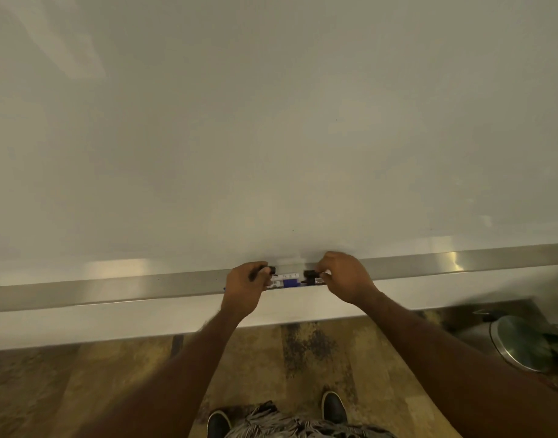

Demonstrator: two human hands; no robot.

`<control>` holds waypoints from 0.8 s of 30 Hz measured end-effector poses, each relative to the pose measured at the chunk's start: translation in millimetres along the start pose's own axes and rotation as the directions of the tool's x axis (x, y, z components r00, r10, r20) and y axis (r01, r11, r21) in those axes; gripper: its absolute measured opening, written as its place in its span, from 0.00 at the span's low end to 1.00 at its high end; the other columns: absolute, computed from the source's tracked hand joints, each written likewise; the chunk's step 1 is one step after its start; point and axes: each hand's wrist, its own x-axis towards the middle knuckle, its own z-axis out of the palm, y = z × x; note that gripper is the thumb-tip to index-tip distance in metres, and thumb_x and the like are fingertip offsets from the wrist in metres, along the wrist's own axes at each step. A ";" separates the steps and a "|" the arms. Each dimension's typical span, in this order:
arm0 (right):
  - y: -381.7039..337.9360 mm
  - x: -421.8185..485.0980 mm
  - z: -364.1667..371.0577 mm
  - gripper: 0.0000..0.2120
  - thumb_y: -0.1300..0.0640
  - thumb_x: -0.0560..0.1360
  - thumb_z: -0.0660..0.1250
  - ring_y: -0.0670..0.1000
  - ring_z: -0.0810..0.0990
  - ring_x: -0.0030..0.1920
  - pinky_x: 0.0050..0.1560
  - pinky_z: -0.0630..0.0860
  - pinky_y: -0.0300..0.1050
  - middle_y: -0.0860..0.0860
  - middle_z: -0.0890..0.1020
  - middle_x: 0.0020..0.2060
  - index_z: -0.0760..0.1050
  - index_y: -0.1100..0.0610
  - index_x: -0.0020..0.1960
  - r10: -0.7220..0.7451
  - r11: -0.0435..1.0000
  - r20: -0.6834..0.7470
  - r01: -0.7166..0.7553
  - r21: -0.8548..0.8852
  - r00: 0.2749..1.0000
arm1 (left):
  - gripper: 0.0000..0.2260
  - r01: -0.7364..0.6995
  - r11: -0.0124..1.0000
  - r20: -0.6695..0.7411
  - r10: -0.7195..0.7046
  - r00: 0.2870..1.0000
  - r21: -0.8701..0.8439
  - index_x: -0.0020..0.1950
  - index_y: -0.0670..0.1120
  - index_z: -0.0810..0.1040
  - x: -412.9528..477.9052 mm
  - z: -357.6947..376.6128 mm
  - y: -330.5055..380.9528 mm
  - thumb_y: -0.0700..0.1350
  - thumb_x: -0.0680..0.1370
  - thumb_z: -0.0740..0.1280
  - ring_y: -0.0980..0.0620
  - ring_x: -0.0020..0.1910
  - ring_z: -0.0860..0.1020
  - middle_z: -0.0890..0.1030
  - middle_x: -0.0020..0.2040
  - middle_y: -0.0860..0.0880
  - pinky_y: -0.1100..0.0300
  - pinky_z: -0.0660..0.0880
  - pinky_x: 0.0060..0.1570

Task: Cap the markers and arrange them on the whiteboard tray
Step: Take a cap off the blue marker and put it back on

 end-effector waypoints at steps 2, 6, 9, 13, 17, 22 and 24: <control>9.5 -3.5 2.3 0.08 0.58 0.76 0.65 0.54 0.79 0.49 0.49 0.75 0.47 0.53 0.83 0.48 0.82 0.55 0.51 0.063 0.996 0.052 -0.059 -0.063 0.997 | 0.10 0.002 1.000 -0.009 -0.002 1.000 0.006 0.57 0.39 0.80 -0.7 -4.3 -5.3 0.40 0.79 0.63 0.52 0.37 0.82 0.83 0.42 0.44 0.62 0.81 0.41; 7.7 -0.8 6.1 0.10 0.53 0.77 0.64 0.54 0.79 0.49 0.48 0.74 0.47 0.52 0.83 0.50 0.82 0.53 0.52 0.036 0.989 0.138 -0.016 -0.147 0.990 | 0.10 0.017 1.000 -0.007 -0.017 1.000 0.013 0.57 0.40 0.80 -3.1 -3.0 -10.0 0.40 0.79 0.63 0.48 0.40 0.82 0.84 0.44 0.42 0.53 0.82 0.45; 5.0 4.8 7.3 0.11 0.51 0.78 0.63 0.54 0.79 0.49 0.47 0.71 0.46 0.52 0.82 0.51 0.82 0.53 0.53 0.007 0.983 0.177 0.026 -0.181 0.984 | 0.10 0.020 1.000 -0.010 -0.020 1.000 0.022 0.56 0.40 0.81 -4.5 -2.3 -11.3 0.40 0.79 0.62 0.48 0.38 0.81 0.84 0.42 0.42 0.52 0.82 0.45; 3.1 8.7 9.0 0.13 0.48 0.77 0.63 0.54 0.78 0.49 0.48 0.71 0.47 0.53 0.82 0.50 0.81 0.53 0.53 -0.014 0.971 0.214 0.064 -0.229 0.977 | 0.10 0.018 0.999 -0.014 -0.018 1.000 0.032 0.55 0.40 0.81 -6.4 -3.9 -12.1 0.40 0.80 0.62 0.50 0.38 0.80 0.83 0.42 0.43 0.56 0.81 0.43; 2.2 8.8 12.6 0.15 0.48 0.74 0.69 0.55 0.78 0.53 0.53 0.73 0.49 0.52 0.81 0.54 0.79 0.54 0.57 -0.019 0.959 0.264 0.092 -0.267 0.964 | 0.10 0.036 0.999 -0.021 -0.036 0.999 0.012 0.56 0.41 0.81 -5.7 -5.3 -11.9 0.40 0.80 0.62 0.50 0.38 0.80 0.83 0.43 0.43 0.58 0.81 0.43; -1.3 10.6 15.4 0.14 0.51 0.74 0.69 0.56 0.80 0.53 0.53 0.76 0.50 0.53 0.81 0.55 0.78 0.55 0.57 0.024 0.958 0.281 0.058 -0.280 0.959 | 0.10 0.042 0.999 -0.031 -0.042 0.999 -0.009 0.55 0.40 0.81 -5.9 -5.9 -9.9 0.40 0.80 0.61 0.50 0.38 0.80 0.83 0.42 0.44 0.57 0.81 0.44; -2.1 11.2 16.6 0.13 0.52 0.74 0.69 0.55 0.80 0.52 0.53 0.76 0.49 0.53 0.81 0.55 0.79 0.55 0.57 0.039 0.965 0.270 0.034 -0.261 0.962 | 0.10 0.042 0.999 -0.032 -0.042 0.999 -0.008 0.56 0.40 0.81 -5.7 -6.1 -9.0 0.40 0.80 0.61 0.50 0.39 0.81 0.84 0.43 0.43 0.58 0.80 0.44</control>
